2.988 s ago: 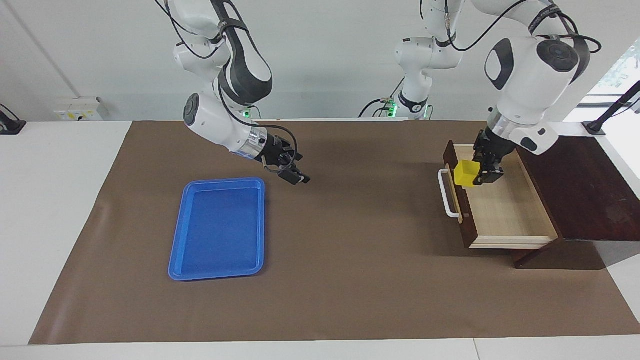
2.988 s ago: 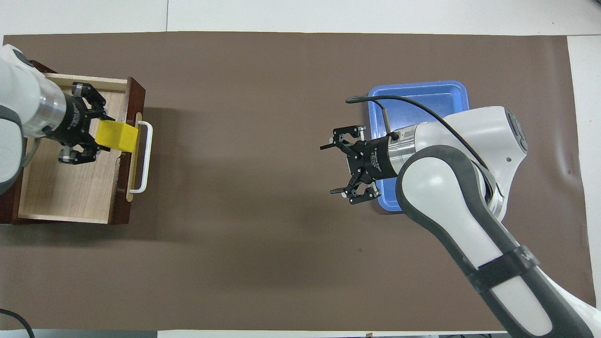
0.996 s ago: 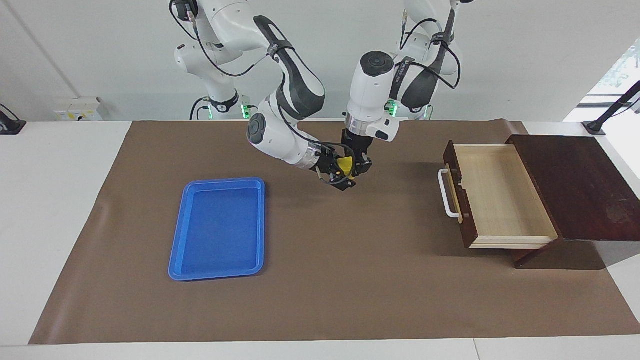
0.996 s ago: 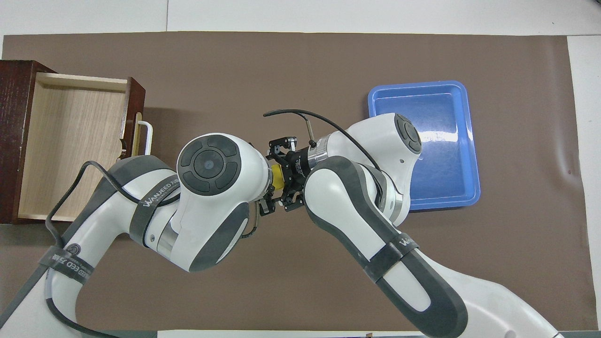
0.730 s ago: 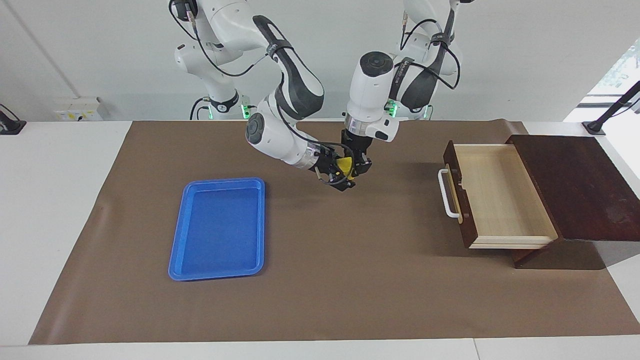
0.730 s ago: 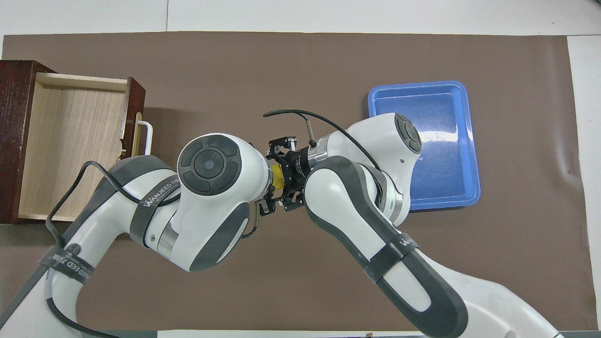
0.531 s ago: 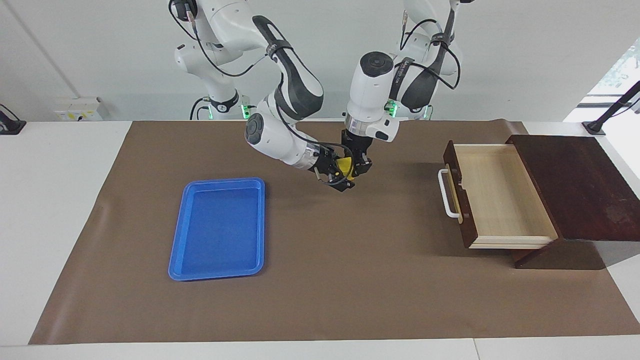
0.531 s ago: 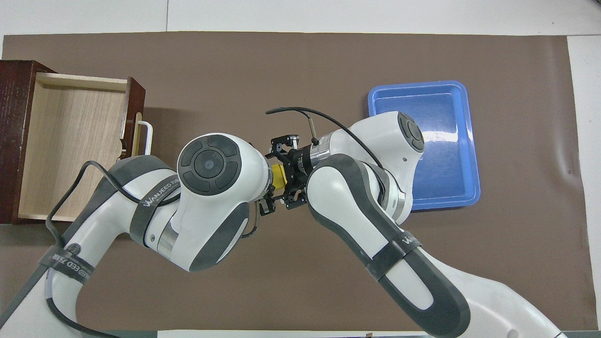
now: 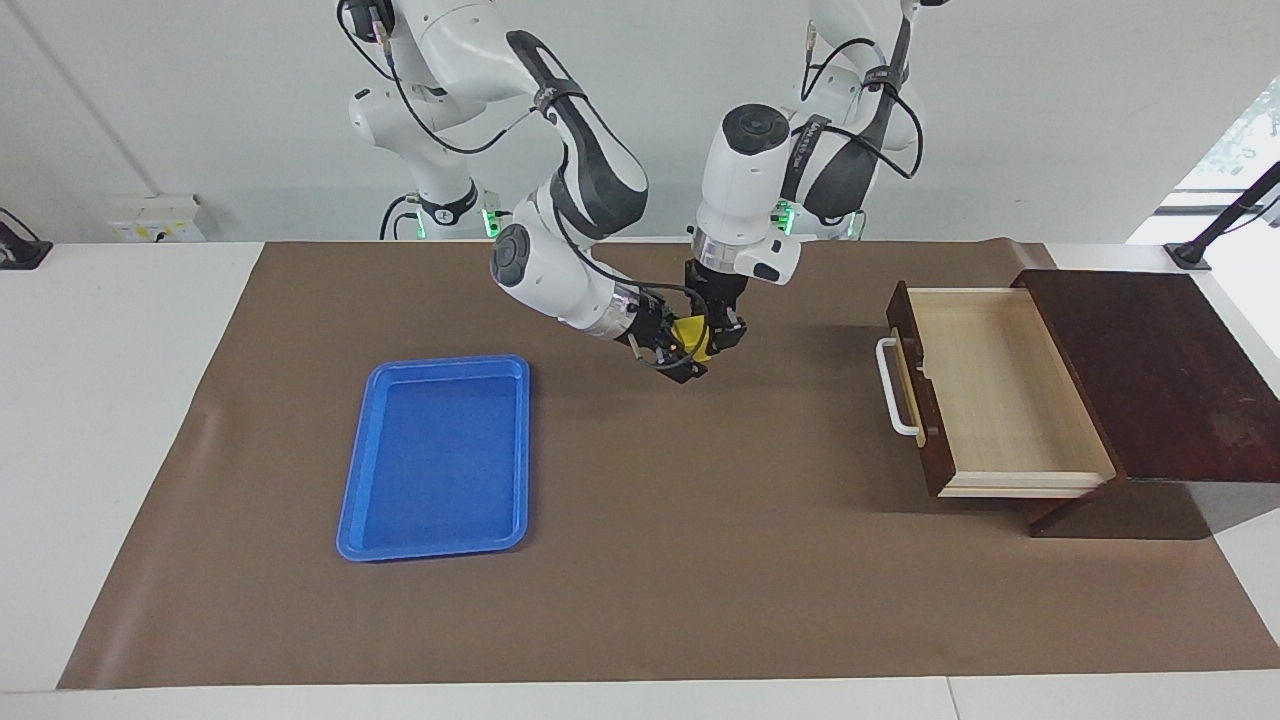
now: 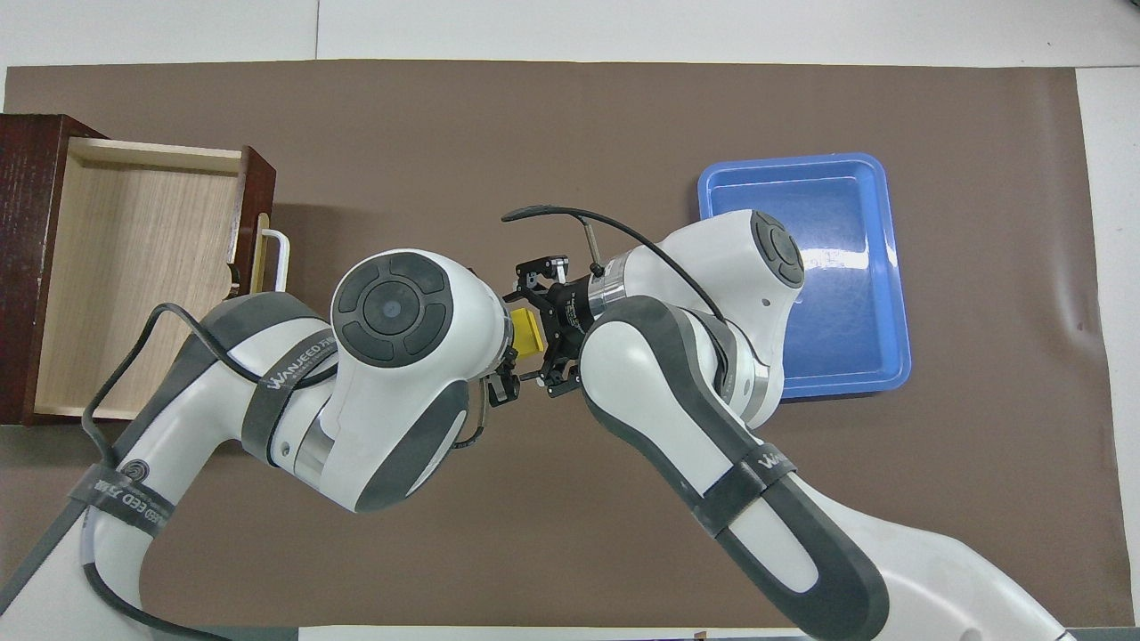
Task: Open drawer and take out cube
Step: 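Grasp the yellow cube with the right gripper from the left gripper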
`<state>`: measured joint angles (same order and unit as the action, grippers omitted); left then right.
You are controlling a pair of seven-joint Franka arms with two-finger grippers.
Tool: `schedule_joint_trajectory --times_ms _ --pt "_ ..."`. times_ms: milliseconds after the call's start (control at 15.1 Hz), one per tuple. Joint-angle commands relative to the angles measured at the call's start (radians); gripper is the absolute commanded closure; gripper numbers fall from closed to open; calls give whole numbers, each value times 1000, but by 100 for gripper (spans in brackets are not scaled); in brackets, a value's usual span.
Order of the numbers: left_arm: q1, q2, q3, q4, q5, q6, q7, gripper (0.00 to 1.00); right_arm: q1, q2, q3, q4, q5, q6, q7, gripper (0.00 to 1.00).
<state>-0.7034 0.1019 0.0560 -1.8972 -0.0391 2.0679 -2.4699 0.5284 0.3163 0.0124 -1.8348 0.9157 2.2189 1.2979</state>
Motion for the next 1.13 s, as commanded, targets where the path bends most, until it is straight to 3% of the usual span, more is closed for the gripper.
schedule_joint_trajectory --times_ms 0,199,266,332,398,465,996,1062 --pt "-7 -5 10 -3 19 0 -15 100 -10 -14 4 -4 -21 -18 9 0" --pt "-7 -5 10 -3 19 0 -15 100 -10 -14 6 -3 -21 -16 15 2" --pt "-7 -5 10 -3 19 0 -15 100 -10 -16 6 -3 -21 -16 14 12" --pt "-7 -5 10 -3 21 0 -15 100 -11 -16 6 -3 -20 -19 15 36" --pt "-7 -5 10 -3 22 0 -15 100 -14 -16 6 -1 -17 -25 14 91" --pt "-7 -5 10 -3 22 -3 -15 100 -16 -16 6 5 -11 -39 14 100" --pt "-7 -5 10 -3 22 -5 -11 100 -36 -25 1 29 -9 -73 12 100" --pt "-8 -5 7 -3 22 -9 -6 71 -41 -23 1 34 -9 -85 12 100"
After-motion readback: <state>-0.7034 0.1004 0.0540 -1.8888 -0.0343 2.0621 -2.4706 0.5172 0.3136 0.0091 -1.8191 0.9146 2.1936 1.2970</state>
